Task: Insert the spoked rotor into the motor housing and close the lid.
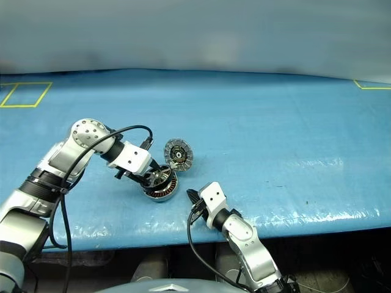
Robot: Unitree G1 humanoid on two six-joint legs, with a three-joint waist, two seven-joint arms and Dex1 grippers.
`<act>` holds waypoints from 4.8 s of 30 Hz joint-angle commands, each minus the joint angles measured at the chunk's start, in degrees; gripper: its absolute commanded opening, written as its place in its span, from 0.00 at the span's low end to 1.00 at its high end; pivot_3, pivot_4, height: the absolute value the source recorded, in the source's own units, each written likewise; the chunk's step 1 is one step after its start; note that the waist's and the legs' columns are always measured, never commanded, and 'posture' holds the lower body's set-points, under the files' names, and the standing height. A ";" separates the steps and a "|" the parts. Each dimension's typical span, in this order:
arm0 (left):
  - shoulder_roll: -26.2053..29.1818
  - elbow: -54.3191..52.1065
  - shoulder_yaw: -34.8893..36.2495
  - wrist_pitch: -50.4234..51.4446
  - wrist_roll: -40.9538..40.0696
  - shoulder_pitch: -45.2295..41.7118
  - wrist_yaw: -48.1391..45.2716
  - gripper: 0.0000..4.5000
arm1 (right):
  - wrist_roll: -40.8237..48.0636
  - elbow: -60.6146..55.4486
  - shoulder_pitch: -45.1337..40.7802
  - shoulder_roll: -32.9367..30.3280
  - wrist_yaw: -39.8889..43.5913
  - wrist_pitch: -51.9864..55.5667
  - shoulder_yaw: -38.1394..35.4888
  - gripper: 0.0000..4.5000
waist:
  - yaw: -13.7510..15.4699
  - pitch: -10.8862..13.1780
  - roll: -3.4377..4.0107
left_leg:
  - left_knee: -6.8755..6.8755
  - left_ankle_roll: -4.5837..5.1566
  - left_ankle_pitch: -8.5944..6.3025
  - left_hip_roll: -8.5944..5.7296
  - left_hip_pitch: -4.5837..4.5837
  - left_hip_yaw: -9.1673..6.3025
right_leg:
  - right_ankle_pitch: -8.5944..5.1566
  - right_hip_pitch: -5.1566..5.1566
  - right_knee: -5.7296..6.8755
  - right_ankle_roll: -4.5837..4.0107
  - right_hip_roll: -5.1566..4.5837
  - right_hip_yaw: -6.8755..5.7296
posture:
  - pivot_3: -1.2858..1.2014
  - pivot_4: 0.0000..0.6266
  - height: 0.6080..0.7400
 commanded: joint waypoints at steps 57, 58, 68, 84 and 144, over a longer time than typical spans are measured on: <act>-7.38 -31.72 23.44 34.51 -18.28 27.18 33.01 0.02 | -1.64 -17.61 -0.44 -4.23 -0.97 10.31 1.66 0.00 | 0.14 0.01 0.02 | -0.01 0.00 -0.01 0.03 0.02 -0.02 | -0.02 0.00 -0.03 -0.01 -0.03 -0.04 | 0.52 0.24 1.00; -8.80 -32.80 24.24 34.62 -18.28 29.33 35.56 0.02 | -1.59 -18.42 -1.06 -4.47 -0.83 11.44 1.89 0.00 | 0.20 0.01 0.01 | -0.01 0.00 -0.01 0.02 0.03 -0.01 | -0.02 0.00 -0.03 -0.01 -0.04 -0.03 | 0.52 0.24 1.00; -22.44 -37.47 25.82 26.29 -15.01 45.50 55.69 0.02 | -1.16 -21.81 -8.36 -4.36 -1.37 25.29 2.84 0.00 | 0.58 -0.01 -0.02 | 0.00 -0.02 -0.01 -0.01 0.04 -0.01 | -0.01 0.03 -0.07 0.01 -0.11 -0.06 | 0.52 0.24 1.00; -25.53 -15.81 29.32 0.78 -18.01 52.71 54.26 0.02 | -1.34 -10.51 -17.90 3.96 -3.57 28.99 6.93 0.00 | 0.27 -0.05 0.00 | -0.03 -0.03 -0.02 0.00 0.09 0.08 | -0.01 0.02 -0.09 0.00 -0.14 -0.09 | 0.52 0.24 1.00; -26.42 -30.88 11.48 -14.65 -15.94 77.26 55.55 0.02 | 8.90 -24.62 -18.34 -10.51 -1.42 31.15 -11.95 0.00 | 0.20 -0.53 0.14 | -0.75 -0.10 -0.16 0.07 -0.06 0.28 | -0.09 -0.14 -1.01 -0.02 -0.26 -0.13 | 0.52 0.24 1.00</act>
